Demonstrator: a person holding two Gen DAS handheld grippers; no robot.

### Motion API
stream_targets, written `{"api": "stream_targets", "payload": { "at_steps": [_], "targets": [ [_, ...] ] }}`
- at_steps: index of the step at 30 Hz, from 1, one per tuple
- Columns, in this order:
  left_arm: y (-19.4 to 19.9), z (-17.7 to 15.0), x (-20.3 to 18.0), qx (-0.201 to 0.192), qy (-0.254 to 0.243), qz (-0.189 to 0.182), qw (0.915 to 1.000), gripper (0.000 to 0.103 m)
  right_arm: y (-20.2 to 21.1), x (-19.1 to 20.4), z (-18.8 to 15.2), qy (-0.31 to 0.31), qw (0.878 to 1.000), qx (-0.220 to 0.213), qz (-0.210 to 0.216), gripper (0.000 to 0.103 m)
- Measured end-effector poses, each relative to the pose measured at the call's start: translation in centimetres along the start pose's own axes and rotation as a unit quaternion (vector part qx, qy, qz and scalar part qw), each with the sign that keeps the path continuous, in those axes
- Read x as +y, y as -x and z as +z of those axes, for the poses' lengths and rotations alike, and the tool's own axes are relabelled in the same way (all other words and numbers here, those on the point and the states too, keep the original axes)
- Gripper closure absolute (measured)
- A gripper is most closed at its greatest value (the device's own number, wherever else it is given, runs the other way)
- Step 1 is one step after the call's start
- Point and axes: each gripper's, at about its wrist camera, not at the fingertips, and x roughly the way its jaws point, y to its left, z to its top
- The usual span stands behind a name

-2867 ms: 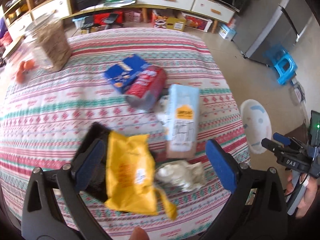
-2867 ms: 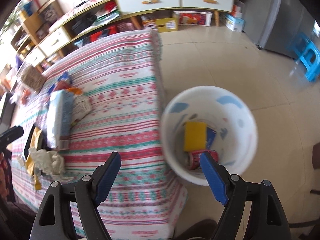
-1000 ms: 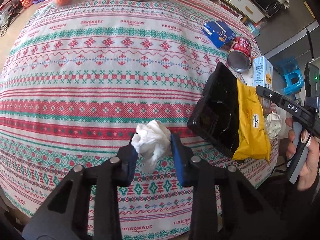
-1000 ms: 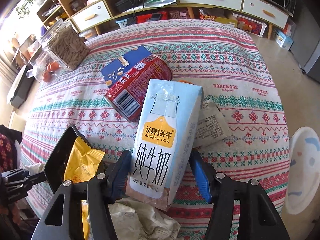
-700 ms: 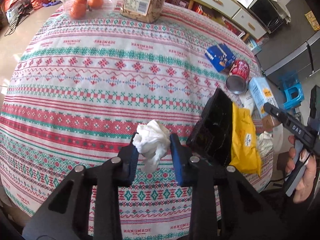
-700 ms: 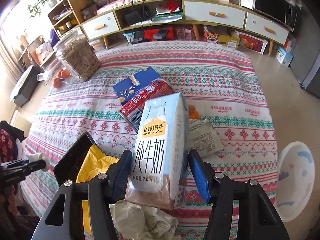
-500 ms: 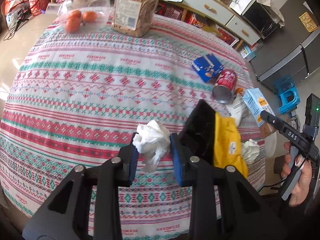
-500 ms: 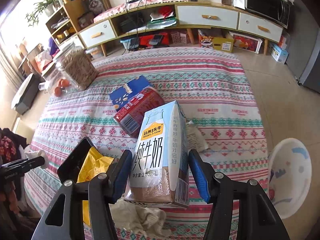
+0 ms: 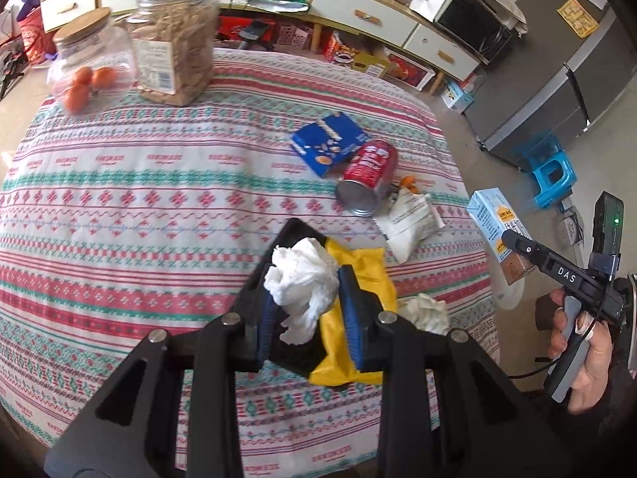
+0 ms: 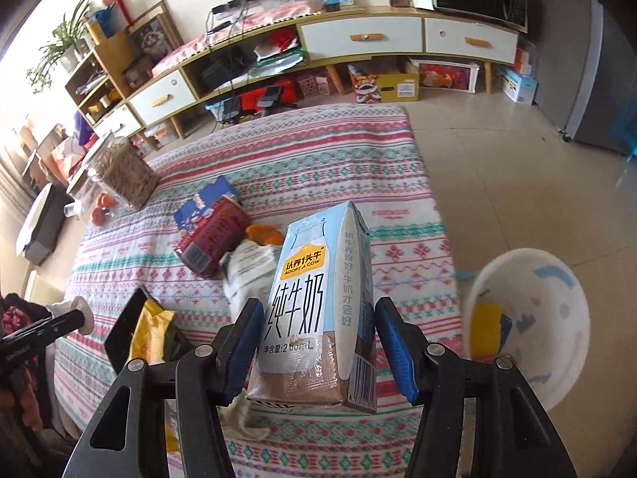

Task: Collect trash
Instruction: 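Carry tissue and milk carton to the bucket and open both tools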

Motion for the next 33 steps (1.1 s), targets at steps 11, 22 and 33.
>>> {"api": "stream_targets", "payload": {
  "at_steps": [11,22,33],
  "targets": [
    [-2.2,0.2,-6.8,0.016,-0.046,-0.028,0.9984,0.071,1.4,-5.4,-1.5,-0.035,0.999,0.014,-0.016,0.044],
    [-5.5,-0.7,-14.1,0.047,-0.100,-0.056,0.9922,0.071,2.7,-11.7,-3.2,-0.077,0.996,0.028,-0.036,0.044],
    [-7.4,-2.2,-21.1,0.048,-0.147,-0.076,0.9851,0.071,4.3,-19.3,-5.6,-0.139,0.988,0.037,-0.058,0.044]
  ]
}}
